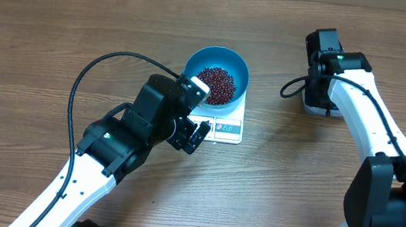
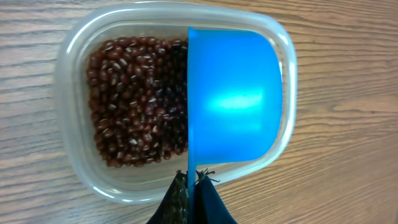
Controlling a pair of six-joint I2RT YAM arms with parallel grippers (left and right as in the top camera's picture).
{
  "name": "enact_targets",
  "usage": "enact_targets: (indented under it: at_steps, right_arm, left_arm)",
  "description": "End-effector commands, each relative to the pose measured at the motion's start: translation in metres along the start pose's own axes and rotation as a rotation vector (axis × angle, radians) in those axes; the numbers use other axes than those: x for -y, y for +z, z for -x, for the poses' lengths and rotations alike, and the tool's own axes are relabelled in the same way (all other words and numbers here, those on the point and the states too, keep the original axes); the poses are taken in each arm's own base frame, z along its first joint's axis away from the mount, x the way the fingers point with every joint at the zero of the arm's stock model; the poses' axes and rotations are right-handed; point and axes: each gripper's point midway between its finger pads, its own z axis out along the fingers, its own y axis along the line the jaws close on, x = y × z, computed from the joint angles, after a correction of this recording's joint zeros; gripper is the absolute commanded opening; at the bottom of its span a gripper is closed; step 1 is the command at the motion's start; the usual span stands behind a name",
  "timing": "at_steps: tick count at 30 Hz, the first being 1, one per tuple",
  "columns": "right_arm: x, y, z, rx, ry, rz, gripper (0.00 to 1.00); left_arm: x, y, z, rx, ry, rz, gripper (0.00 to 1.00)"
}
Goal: Scoop item into bowl and weigh 150g on scale
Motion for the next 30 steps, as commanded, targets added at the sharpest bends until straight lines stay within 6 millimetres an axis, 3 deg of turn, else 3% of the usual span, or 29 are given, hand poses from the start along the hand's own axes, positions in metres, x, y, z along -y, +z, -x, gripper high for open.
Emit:
enact_targets:
  at_steps: [1,14,30]
  right_arm:
    - [-0.007,0.003,-0.002,-0.01,-0.014,0.043,0.04]
    - [-0.013,0.004,0.0,-0.004,-0.01,0.076,0.04]
    - [-0.043,0.0,0.005,0.013,-0.019,0.274,0.04]
  left_arm:
    - [-0.001,-0.005,0.004,0.02,0.008,0.003,0.99]
    - [-0.001,-0.005,0.004,0.02,0.008,0.003,1.0]
    - [-0.001,-0.004,0.004,0.019,0.008,0.002,0.99]
